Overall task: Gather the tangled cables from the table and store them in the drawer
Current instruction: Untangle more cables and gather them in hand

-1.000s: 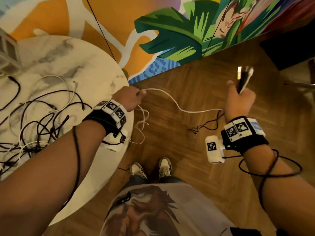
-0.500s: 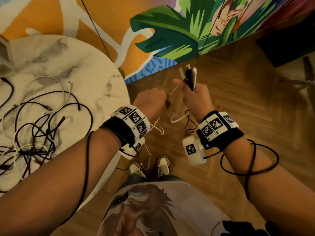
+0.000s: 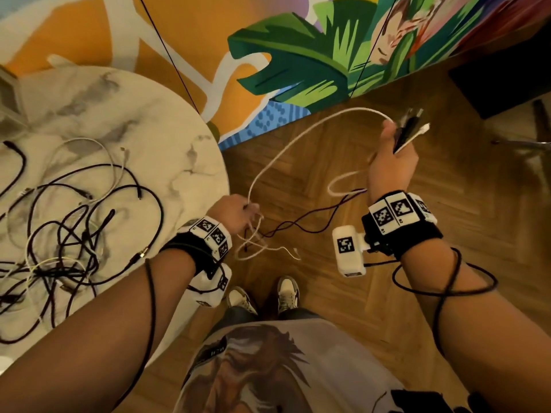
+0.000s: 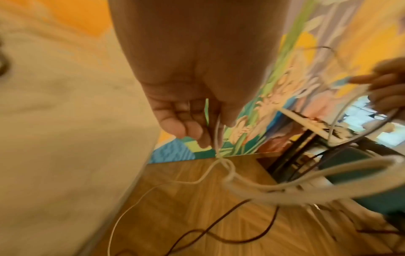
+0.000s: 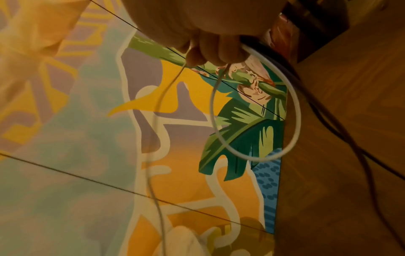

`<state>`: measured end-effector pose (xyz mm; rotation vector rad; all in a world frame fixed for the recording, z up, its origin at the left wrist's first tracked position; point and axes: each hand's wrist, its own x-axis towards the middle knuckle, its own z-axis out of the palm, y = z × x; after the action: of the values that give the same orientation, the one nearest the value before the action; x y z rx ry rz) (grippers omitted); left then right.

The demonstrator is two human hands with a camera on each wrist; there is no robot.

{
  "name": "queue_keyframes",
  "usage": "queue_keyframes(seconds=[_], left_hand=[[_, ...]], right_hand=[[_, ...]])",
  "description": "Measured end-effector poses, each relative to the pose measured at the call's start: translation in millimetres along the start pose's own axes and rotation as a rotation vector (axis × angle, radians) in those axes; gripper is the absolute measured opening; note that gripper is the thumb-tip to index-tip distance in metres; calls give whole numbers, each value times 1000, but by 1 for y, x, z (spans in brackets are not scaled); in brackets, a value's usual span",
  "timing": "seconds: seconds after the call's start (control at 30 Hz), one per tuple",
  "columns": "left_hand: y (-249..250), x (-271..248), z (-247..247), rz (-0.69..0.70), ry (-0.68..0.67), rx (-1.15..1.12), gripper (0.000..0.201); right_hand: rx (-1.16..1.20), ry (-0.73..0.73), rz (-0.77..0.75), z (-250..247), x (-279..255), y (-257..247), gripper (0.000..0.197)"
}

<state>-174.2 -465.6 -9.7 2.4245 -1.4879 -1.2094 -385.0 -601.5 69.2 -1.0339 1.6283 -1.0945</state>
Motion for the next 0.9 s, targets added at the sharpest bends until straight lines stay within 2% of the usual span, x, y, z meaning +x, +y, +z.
queue_keyframes(seconds=[0.07, 0.17, 0.23, 0.3, 0.37, 0.43, 0.53, 0.57, 0.6, 0.73, 0.8, 0.9], left_hand=[[20, 0, -9, 94, -1, -87, 41], [46, -6, -19, 153, 8, -153, 37], [59, -10, -22, 159, 41, 18, 30], [73, -16, -22, 179, 55, 232, 18], [79, -19, -20, 184, 61, 263, 10], [69, -14, -16, 150, 41, 182, 11], [36, -8, -8, 37, -92, 63, 22], [24, -7, -5, 3, -93, 37, 23], [14, -6, -3, -29, -55, 27, 20], [-15, 0, -4, -76, 257, 30, 7], [-17, 4, -10, -25, 353, -23, 10], [-1, 9, -34, 96, 475, -230, 15]], right_hand=[[-46, -128, 30, 3, -9, 8, 25], [-185, -473, 86, 10, -36, 22, 33], [-297, -668, 60, 16, -54, 28, 35], [-388, -758, -32, 21, -62, 28, 35], [-402, -752, -68, 26, -61, 26, 32], [-318, -700, -51, 26, -54, 22, 28], [-234, -558, -65, 18, -37, 17, 29], [-231, -513, -72, 15, -31, 16, 31], [-230, -468, -76, 11, -26, 16, 32], [-171, -295, -31, 1, -6, 20, 37], [-180, -275, -30, -1, -3, 26, 40], [-232, -294, -28, -2, -4, 36, 40]])
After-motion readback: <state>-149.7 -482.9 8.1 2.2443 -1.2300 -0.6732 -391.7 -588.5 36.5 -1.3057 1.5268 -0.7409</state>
